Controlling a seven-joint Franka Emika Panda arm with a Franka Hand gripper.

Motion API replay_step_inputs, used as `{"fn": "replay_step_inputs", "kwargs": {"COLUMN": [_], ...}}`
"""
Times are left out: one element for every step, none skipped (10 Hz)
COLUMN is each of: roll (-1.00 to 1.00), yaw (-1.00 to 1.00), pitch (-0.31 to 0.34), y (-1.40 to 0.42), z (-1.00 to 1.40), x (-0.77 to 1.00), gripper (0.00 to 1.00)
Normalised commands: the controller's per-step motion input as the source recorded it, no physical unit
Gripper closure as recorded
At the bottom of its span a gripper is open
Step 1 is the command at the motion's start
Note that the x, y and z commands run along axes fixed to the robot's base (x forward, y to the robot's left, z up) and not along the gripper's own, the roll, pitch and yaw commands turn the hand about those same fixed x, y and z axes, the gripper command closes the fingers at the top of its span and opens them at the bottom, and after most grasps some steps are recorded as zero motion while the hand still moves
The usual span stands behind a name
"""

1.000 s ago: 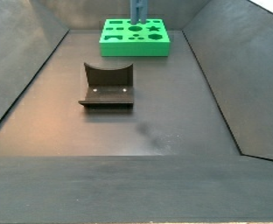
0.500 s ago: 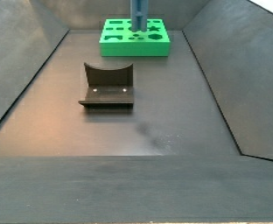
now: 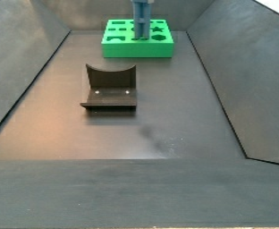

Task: Pick up the 3 prong object. Move up. Rotate the 3 prong object. Place the 3 prong object on the fixture. Regrasp the 3 prong object. Move to above the board. Insert the 3 prong object.
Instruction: Insert the 3 prong object.

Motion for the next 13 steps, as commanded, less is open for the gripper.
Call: {"fn": "replay_step_inputs", "kwargs": {"roll": [0.0, 0.0, -0.06, -0.06, -0.05, -0.03, -0.02, -0.02, 0.0, 0.0, 0.0, 0.0, 0.0], "yaw": [0.0, 0.0, -0.01, 0.0, 0.0, 0.0, 0.0, 0.0, 0.0, 0.0, 0.0, 0.0, 0.0], "pitch": [-0.016, -0.013, -0.05, -0.073, -0.093, -0.087, -0.077, -0.067, -0.007, 0.0, 0.0, -0.006, -0.021], "y": [0.01, 0.02, 0.01, 0.01, 0.0, 0.03, 0.01, 0.02, 0.07, 0.09, 0.1, 0.07, 0.0], "z": [-0.16, -0.11, -0.02, -0.05, -0.12, -0.18, -0.17, -0.14, -0.12, -0.11, -0.09, -0.12, -0.22], "x": [0.0, 0.0, 0.0, 0.03, 0.08, 0.16, 0.12, 0.07, 0.0, -0.01, 0.0, 0.0, 0.0], "gripper": [1.0, 1.0, 1.0, 1.0, 1.0, 1.0, 1.0, 1.0, 1.0, 1.0, 1.0, 1.0, 1.0]}}
